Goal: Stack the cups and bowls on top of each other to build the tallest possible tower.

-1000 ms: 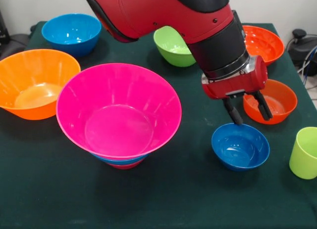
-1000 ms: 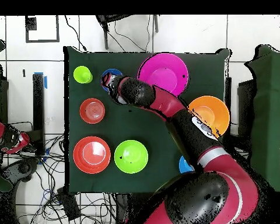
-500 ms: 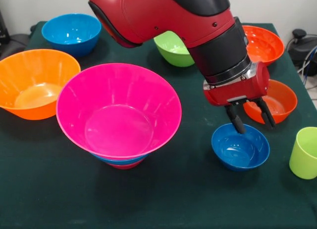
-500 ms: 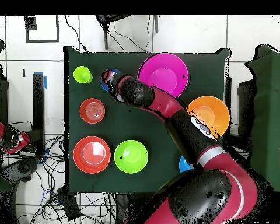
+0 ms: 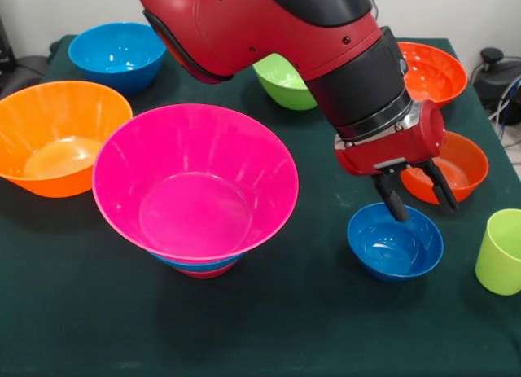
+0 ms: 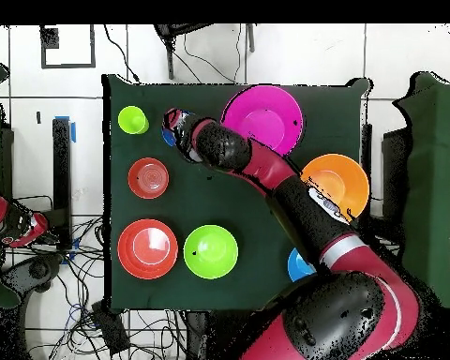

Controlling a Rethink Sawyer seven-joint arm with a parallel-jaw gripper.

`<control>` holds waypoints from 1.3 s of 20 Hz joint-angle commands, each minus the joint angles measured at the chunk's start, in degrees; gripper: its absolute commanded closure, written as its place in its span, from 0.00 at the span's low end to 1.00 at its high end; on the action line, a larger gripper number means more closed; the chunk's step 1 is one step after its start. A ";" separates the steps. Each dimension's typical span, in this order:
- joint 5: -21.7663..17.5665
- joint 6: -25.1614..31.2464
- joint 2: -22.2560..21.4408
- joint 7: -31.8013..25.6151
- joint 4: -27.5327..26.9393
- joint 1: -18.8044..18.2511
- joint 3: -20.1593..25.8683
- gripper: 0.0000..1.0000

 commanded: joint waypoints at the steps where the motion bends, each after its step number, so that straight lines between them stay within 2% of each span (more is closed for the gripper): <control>1: 1.53 -1.96 2.38 6.58 -1.35 -0.47 1.47 0.00; 7: 1.53 -2.72 2.94 6.91 -1.86 -0.41 2.52 0.00; 11: 1.96 -2.96 2.77 7.81 -2.51 0.96 2.02 0.00; 17: 3.17 -1.66 1.55 9.26 -4.03 4.11 -0.97 0.00; 26: 4.37 -2.65 3.20 9.73 -7.22 9.13 -5.09 0.00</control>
